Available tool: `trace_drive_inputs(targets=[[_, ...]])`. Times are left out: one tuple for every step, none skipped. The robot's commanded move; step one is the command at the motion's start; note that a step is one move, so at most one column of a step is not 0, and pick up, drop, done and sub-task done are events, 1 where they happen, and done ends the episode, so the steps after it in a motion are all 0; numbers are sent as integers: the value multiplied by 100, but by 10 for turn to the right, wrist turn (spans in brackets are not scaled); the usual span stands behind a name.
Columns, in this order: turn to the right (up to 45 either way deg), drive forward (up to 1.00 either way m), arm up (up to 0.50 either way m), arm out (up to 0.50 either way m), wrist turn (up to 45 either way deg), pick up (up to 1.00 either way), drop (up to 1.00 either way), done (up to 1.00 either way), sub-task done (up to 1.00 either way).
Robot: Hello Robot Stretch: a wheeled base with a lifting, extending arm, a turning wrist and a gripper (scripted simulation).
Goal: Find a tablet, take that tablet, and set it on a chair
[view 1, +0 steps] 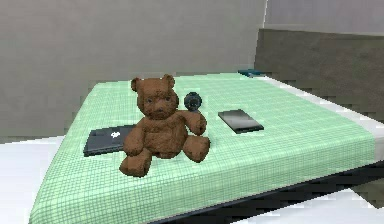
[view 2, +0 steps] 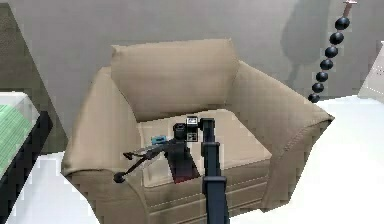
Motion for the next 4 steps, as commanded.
trace_drive_inputs(targets=[[0, 0, 0, 0, 450, 0, 0, 0, 0], [0, 0, 0, 0, 270, 0, 0, 0, 0], [0, 0, -30, 0, 0, 0, 0, 0, 0], [0, 0, 0, 0, 0, 100, 0, 0, 0]])
